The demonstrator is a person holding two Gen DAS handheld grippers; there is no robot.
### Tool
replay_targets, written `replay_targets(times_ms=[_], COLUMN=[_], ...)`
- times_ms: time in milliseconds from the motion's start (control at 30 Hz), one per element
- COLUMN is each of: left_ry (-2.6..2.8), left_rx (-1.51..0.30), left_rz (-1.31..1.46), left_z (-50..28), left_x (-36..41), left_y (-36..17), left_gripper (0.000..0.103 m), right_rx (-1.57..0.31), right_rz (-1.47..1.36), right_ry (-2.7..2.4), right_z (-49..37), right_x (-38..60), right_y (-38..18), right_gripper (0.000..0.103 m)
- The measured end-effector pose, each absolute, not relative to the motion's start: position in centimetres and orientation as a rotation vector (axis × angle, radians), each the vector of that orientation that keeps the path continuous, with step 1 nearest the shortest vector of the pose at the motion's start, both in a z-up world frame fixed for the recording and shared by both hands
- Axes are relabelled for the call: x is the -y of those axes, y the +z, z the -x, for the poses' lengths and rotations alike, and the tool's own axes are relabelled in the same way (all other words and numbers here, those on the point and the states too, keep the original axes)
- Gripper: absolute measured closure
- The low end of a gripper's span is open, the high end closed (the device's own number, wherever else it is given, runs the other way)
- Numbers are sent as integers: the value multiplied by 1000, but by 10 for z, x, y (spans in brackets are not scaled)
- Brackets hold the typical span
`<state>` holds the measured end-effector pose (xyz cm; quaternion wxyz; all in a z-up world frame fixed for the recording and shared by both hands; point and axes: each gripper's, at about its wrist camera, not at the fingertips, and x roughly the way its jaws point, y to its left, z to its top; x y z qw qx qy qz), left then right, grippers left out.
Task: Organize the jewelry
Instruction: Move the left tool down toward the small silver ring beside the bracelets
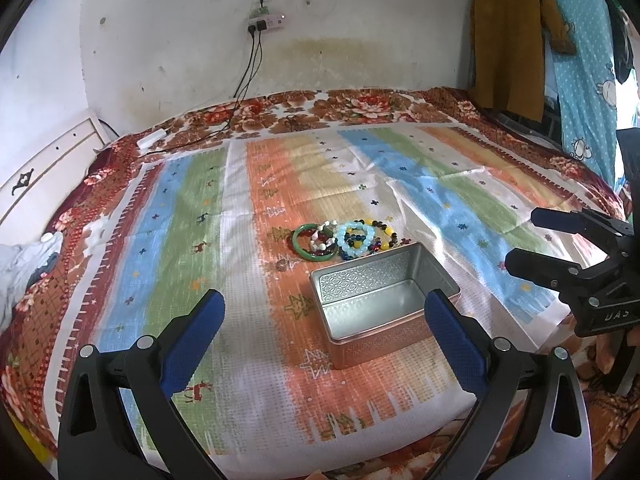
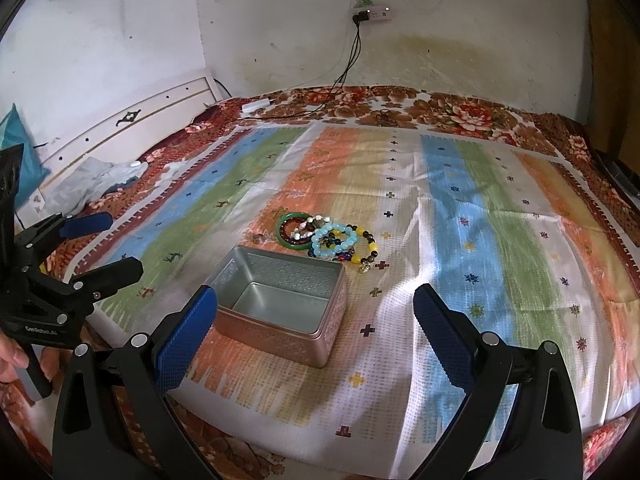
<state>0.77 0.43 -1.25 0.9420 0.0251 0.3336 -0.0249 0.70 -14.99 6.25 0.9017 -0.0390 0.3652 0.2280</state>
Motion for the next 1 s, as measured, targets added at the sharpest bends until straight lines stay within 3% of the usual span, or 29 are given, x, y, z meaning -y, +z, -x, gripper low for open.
replay_targets(times_ms=[1000], left_ry=[16], left_rx=[-780], left_rz=[-25], left_z=[-87], left_x=[-27], left_y=[-12], left_gripper=[5], right_rx=[-853], right_rz=[68], right_ry=[430], right_z=[-78], right_x=[137], right_y=[52], right_gripper=[4])
